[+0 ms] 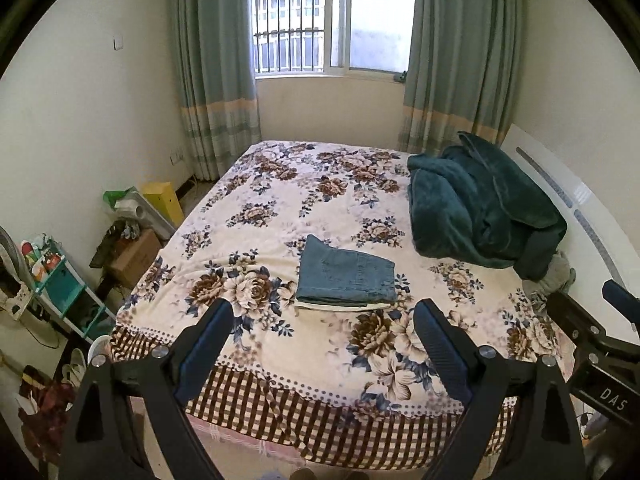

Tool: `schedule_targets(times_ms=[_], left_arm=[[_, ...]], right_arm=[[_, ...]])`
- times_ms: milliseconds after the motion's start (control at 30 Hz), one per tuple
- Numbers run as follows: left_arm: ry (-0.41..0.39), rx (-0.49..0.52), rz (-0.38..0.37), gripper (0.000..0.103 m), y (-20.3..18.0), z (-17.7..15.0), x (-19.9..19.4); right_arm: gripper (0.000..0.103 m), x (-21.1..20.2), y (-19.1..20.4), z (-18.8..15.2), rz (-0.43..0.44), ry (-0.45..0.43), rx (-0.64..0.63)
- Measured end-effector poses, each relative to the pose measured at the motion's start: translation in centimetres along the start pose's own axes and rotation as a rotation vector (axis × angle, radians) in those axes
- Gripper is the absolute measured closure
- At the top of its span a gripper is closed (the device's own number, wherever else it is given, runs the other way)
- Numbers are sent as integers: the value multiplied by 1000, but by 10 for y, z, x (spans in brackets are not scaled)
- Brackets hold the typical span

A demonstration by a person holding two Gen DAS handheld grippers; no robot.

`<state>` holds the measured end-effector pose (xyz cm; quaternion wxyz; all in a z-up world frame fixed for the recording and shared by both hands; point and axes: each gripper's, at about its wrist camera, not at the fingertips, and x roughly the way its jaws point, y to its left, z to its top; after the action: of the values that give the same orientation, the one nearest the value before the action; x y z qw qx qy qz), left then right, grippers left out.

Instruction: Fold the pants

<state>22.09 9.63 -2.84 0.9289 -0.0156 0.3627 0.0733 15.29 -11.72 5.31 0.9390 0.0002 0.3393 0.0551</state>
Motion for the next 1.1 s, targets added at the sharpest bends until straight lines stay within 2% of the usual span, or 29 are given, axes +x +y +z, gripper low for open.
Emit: schedule_targets(times_ms=[300,333,367,1100], left_arm=[[-17,5,-9,10,6,-8,-11],[-14,2,-11,3,8,-8,-10],[-14,3,-14,0,9,-10,-11],[-53,-6,27,0,22,-10,-24]], right_arm=[[0,-27,6,-2,-5,-23,9],[0,-29,7,-1,-9,-24,10],[0,-30,8,0,-12,-26,10],[0,-20,25,4,2,-7,-5]])
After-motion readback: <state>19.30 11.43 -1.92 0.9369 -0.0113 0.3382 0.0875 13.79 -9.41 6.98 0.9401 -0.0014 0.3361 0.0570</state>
